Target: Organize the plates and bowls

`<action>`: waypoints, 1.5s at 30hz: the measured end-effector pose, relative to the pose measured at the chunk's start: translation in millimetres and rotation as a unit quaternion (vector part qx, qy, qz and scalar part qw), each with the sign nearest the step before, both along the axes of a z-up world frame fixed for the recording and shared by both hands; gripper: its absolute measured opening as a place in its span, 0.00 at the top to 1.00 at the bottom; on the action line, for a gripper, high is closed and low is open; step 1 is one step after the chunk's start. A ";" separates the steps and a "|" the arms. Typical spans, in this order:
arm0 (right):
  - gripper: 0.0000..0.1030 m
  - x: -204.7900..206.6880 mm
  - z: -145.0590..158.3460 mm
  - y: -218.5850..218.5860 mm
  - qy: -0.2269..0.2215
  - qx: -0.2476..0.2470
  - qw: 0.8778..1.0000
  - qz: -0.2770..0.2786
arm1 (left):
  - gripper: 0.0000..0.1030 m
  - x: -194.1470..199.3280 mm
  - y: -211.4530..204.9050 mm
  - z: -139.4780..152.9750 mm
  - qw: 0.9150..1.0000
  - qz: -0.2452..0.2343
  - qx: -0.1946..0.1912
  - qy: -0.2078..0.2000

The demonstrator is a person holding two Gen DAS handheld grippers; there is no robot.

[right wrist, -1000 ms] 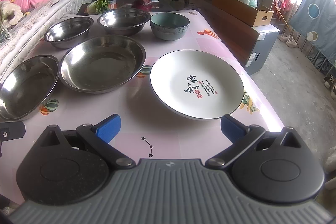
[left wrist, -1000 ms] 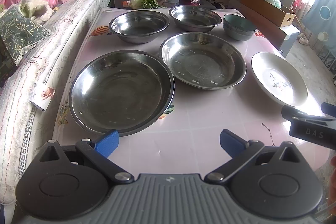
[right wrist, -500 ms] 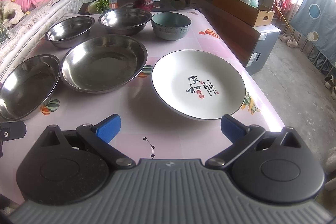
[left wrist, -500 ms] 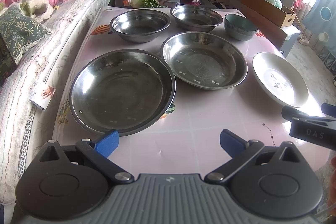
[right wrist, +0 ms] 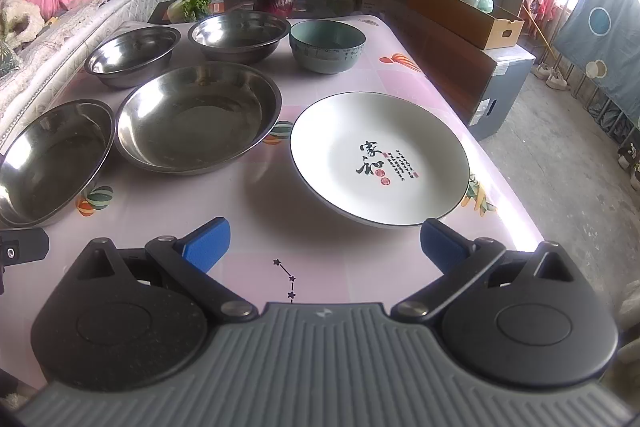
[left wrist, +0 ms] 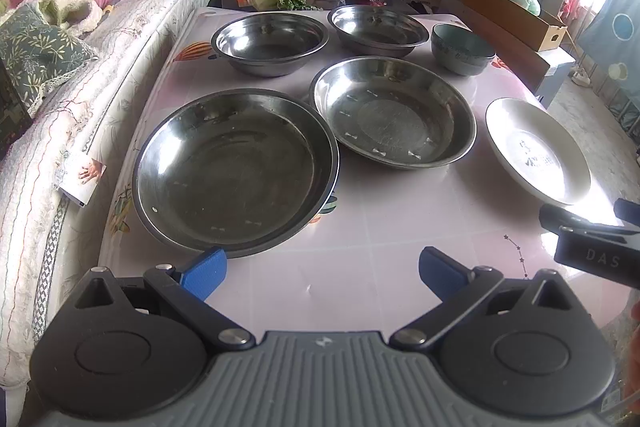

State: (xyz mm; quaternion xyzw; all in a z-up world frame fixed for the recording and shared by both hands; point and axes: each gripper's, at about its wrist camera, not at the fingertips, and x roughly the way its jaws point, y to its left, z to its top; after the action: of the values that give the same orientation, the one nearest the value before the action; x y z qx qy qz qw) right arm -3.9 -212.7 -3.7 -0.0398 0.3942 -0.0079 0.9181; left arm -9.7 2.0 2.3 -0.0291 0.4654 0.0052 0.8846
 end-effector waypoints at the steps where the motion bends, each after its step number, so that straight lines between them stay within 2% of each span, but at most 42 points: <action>1: 0.01 -0.2 -0.1 -0.1 0.000 0.000 1.000 0.000 | 0.00 0.1 0.2 -0.4 1.000 0.000 0.000 0.000; 15: 0.01 5.0 -4.9 0.8 0.006 -0.010 1.000 -0.003 | 0.00 4.5 7.1 -3.2 1.000 0.008 -0.006 0.007; 25: 0.01 11.3 -4.4 -5.2 -0.011 -0.007 1.000 0.012 | 0.00 19.2 34.5 8.0 0.999 0.024 -0.002 -0.026; 31: 0.01 18.4 10.9 -7.5 -0.058 0.020 0.997 0.052 | 0.00 32.2 66.5 14.4 0.997 0.058 0.007 -0.050; 35: 0.01 32.7 24.1 -2.6 -0.078 0.042 0.992 0.087 | 0.00 45.7 93.2 15.6 0.996 0.067 -0.018 -0.063; 40: 0.01 75.8 52.0 1.9 -0.091 0.108 0.981 0.134 | 0.00 74.0 118.5 23.5 0.993 0.064 -0.034 -0.089; 43: 0.01 116.3 71.5 5.4 -0.092 0.165 0.969 0.162 | 0.00 99.0 132.0 27.3 0.992 0.067 -0.033 -0.102; 45: 0.01 146.4 79.6 14.3 -0.086 0.183 0.963 0.179 | 0.00 118.8 139.7 28.7 0.991 0.068 -0.031 -0.111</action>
State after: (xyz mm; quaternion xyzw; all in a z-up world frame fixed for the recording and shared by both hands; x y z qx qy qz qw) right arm 142.5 -198.4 75.9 0.0597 0.2950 0.2254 0.9266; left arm 109.1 141.7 31.0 -0.0886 0.3616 0.0474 0.9269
